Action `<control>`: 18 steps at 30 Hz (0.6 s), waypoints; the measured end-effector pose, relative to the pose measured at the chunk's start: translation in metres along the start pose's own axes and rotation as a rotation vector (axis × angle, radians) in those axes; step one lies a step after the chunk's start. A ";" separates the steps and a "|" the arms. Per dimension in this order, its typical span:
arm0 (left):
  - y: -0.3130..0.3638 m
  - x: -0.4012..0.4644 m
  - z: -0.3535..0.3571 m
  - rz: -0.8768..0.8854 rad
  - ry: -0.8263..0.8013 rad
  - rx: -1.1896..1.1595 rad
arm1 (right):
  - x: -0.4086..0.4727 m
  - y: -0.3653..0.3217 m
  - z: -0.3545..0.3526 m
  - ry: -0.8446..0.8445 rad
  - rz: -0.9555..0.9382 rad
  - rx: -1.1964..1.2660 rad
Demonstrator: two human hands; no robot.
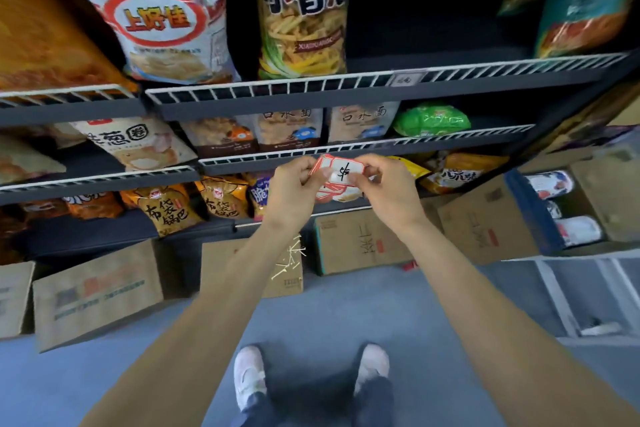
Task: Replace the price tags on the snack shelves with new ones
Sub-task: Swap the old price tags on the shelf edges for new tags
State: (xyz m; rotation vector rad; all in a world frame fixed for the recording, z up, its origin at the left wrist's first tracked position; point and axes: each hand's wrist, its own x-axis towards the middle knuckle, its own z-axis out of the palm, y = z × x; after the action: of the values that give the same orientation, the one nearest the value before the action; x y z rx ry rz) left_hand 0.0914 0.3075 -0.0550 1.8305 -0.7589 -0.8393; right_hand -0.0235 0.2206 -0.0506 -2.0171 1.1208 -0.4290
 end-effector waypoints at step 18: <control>-0.081 0.117 0.190 0.000 0.130 0.303 | 0.105 0.210 -0.024 0.140 -0.082 -0.206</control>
State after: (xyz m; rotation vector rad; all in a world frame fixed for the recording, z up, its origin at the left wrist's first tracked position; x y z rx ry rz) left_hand 0.0161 0.1495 -0.2153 2.1301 -0.8370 -0.6225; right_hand -0.0994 0.0568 -0.2028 -2.2471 1.2117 -0.5215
